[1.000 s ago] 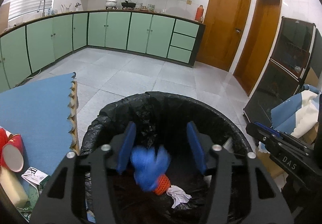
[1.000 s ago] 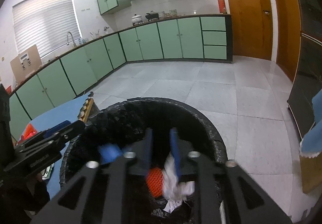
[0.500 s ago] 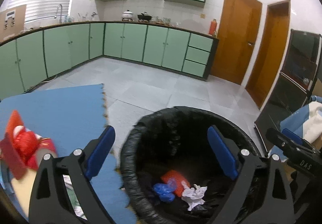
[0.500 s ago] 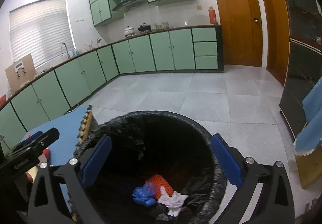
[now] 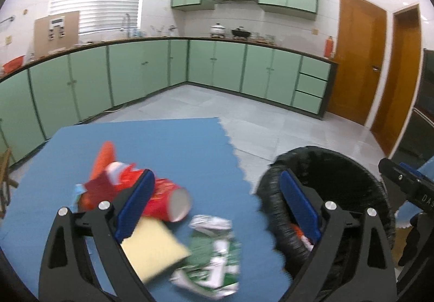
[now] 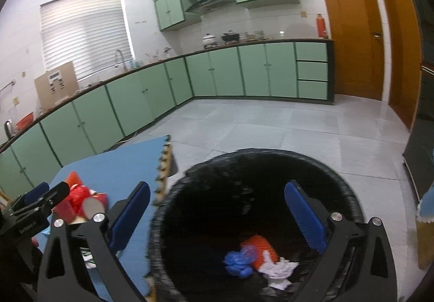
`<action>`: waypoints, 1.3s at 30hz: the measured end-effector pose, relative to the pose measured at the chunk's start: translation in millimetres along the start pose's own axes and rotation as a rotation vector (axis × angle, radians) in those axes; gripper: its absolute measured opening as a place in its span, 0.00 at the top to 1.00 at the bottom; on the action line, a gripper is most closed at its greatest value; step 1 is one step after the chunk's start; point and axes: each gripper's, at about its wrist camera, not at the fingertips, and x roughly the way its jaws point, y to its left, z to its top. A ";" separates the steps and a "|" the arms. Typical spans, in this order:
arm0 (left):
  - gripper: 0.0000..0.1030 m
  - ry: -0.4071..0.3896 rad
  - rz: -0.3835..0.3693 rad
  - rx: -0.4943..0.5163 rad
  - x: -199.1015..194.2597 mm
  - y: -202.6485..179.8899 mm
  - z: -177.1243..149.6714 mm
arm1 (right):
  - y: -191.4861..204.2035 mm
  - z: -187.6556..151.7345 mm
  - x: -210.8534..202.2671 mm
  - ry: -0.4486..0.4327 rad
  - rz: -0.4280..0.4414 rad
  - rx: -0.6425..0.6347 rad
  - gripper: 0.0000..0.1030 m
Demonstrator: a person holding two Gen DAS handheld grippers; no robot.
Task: Collect trash
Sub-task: 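Move both tools back over the remaining trash on the mat, then grasp the light-blue packet with the left tool while the right tool grasps the maroon scouring pad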
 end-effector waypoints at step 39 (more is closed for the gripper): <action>0.30 0.220 0.282 -0.173 26.4 168.6 -65.9 | 174.5 -55.7 63.7 0.115 0.282 -0.196 0.23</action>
